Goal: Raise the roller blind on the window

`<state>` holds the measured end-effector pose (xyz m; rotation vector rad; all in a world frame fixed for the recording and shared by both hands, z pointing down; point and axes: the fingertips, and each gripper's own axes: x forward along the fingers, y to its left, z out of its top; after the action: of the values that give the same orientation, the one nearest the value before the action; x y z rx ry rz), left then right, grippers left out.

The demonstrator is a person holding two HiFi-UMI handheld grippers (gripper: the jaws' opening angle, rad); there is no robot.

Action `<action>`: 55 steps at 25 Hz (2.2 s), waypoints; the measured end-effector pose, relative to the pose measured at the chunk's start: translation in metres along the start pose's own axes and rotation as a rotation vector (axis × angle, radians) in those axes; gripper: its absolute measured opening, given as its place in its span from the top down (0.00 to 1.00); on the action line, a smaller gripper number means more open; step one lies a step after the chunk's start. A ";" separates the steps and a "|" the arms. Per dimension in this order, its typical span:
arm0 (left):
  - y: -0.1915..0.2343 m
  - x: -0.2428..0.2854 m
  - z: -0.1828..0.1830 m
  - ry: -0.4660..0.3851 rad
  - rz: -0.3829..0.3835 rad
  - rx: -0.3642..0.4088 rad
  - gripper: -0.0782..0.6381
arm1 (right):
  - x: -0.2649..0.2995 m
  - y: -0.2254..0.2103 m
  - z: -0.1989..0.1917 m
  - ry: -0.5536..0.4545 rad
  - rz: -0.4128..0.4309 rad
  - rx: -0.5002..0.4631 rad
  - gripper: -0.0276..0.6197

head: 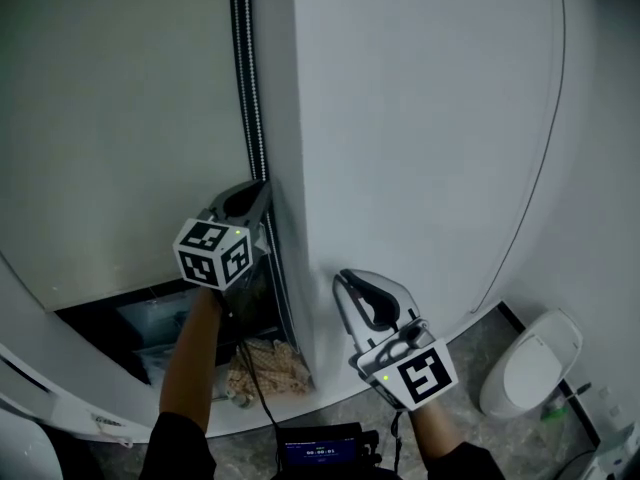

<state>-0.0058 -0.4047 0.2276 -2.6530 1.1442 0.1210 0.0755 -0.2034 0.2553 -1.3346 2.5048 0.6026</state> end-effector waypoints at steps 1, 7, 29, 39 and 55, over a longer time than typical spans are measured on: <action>-0.005 -0.006 0.004 -0.007 0.011 0.044 0.88 | 0.002 0.000 0.002 -0.002 0.003 0.004 0.91; -0.038 -0.066 0.017 -0.053 0.087 0.377 0.88 | 0.047 0.023 0.015 0.031 0.147 0.172 0.91; -0.088 -0.174 0.024 -0.084 0.181 0.299 0.88 | 0.152 0.065 0.118 -0.054 0.367 0.304 0.94; -0.060 -0.185 -0.049 -0.019 -0.093 -0.059 0.87 | 0.127 0.097 -0.086 0.292 0.320 0.203 0.94; -0.040 -0.155 0.029 -0.072 -0.195 -0.194 0.75 | 0.091 0.120 -0.118 0.315 0.349 0.207 0.94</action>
<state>-0.0830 -0.2612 0.2339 -2.8864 0.8863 0.3025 -0.0765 -0.2644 0.3531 -0.9895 2.9890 0.1923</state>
